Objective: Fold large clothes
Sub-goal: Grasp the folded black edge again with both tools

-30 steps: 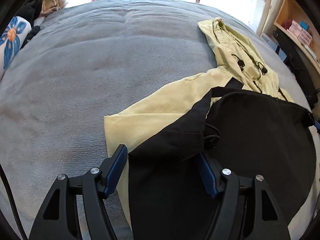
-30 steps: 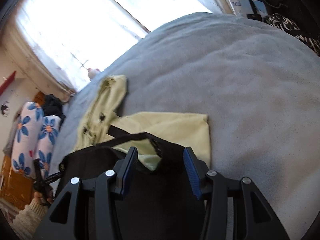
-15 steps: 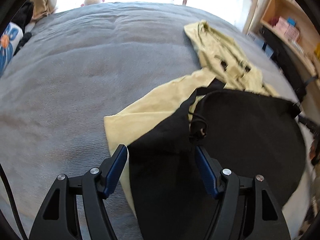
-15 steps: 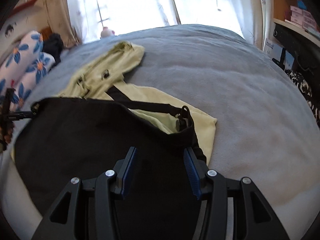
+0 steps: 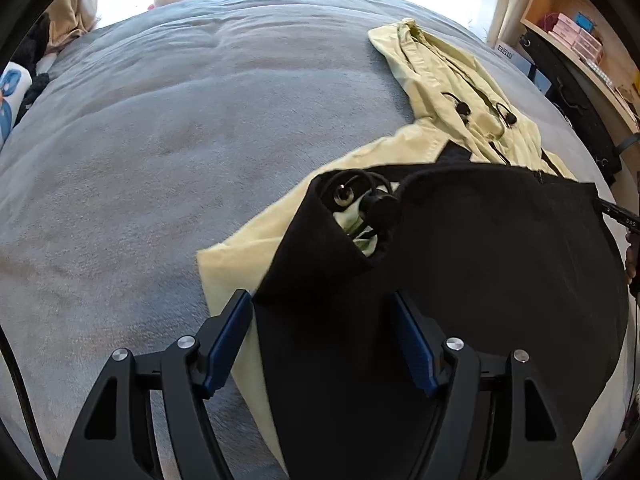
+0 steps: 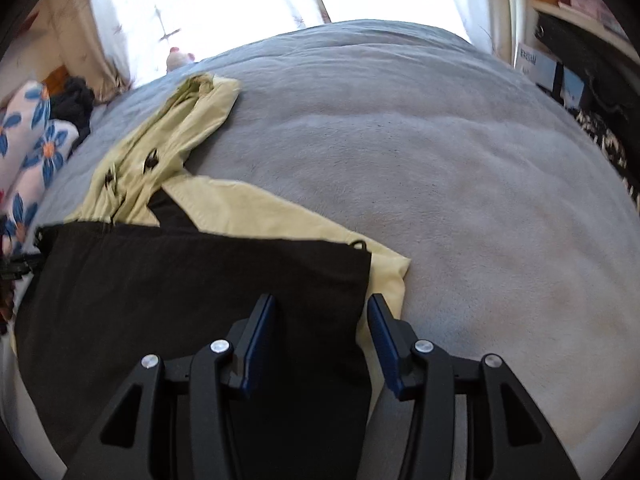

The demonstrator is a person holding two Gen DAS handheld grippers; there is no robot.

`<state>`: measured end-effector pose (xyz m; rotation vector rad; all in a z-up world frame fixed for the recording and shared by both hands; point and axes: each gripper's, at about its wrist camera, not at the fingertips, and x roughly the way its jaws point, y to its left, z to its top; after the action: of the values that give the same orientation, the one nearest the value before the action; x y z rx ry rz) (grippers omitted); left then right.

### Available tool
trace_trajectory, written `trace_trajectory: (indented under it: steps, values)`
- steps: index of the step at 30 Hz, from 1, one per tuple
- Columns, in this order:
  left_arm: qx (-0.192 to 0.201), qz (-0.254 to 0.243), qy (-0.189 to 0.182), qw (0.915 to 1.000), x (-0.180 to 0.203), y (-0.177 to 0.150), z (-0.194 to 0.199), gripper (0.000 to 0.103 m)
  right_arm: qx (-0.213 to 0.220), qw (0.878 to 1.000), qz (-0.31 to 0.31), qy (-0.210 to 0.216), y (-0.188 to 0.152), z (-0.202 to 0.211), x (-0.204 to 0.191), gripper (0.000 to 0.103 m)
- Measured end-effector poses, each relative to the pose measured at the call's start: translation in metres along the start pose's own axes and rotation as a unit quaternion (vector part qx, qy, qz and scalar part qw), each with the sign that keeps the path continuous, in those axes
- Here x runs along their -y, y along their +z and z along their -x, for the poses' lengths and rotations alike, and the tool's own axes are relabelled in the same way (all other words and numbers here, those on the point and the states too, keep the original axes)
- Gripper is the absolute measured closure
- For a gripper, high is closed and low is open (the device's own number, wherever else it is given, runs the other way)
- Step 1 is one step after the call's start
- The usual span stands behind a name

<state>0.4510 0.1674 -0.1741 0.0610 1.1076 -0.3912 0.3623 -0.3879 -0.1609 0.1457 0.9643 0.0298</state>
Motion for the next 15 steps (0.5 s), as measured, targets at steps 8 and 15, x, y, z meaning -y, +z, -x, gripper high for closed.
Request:
trace_trajectory:
  steps: [8, 15]
  values:
    - [0.011, 0.048, -0.006, 0.9988, -0.010, 0.020, -0.014, 0.036, -0.020, 0.996, -0.084, 0.035, 0.006, -0.025, 0.015, 0.055]
    - [0.034, 0.095, 0.037, 0.9942, -0.002, 0.028, -0.015, 0.088, -0.002, 0.995, -0.103, 0.014, 0.001, -0.015, 0.009, 0.086]
